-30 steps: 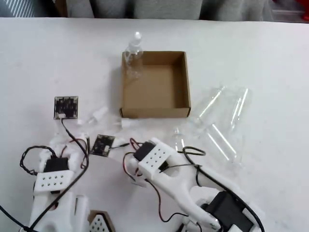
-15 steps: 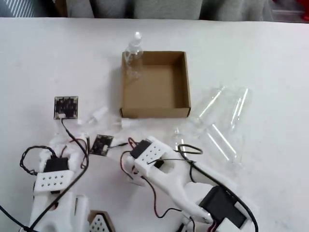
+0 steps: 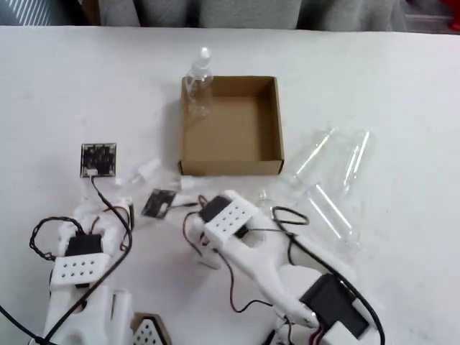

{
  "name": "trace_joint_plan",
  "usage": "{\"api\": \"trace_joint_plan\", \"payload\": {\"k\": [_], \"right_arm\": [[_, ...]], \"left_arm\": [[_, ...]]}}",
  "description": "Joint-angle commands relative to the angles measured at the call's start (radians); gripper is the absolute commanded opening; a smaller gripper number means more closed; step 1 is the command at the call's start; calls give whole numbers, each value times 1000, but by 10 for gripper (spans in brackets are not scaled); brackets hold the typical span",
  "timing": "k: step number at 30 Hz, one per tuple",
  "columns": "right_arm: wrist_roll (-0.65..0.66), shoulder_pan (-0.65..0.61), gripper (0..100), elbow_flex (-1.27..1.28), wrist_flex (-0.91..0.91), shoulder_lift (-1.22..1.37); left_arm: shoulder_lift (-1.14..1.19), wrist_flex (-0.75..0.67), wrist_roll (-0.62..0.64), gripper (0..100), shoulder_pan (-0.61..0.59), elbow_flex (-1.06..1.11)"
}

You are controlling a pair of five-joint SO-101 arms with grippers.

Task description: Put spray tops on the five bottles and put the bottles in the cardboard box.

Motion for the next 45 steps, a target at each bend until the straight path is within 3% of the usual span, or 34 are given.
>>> {"api": "trace_joint_plan", "payload": {"k": [1, 9, 14, 17, 21, 28, 31, 39, 45], "right_arm": [[-91, 160, 16, -72, 137, -156], [-173, 584, 16, -54, 328, -544], [-169, 888, 18, 94, 269, -751], [-146, 1020, 18, 199, 193, -829], [-51, 1170, 18, 321, 71, -845], [-51, 1438, 17, 405, -10, -846], [-51, 1504, 17, 439, -38, -846], [-51, 1508, 17, 473, -67, -846], [-51, 1492, 17, 473, -67, -846]], "left_arm": [[-21, -21, -6, 24, 10, -6], [-21, -20, -6, 24, 15, -6], [-24, -14, 2, 24, 35, -15], [-27, 11, 2, 24, 108, -28], [-22, 199, 14, 24, 214, -172], [-19, 416, 256, 26, 501, -419], [-19, 353, 334, 27, 639, -427], [-18, 222, 445, 28, 920, -422], [122, 71, 460, 28, 964, -442]]}}
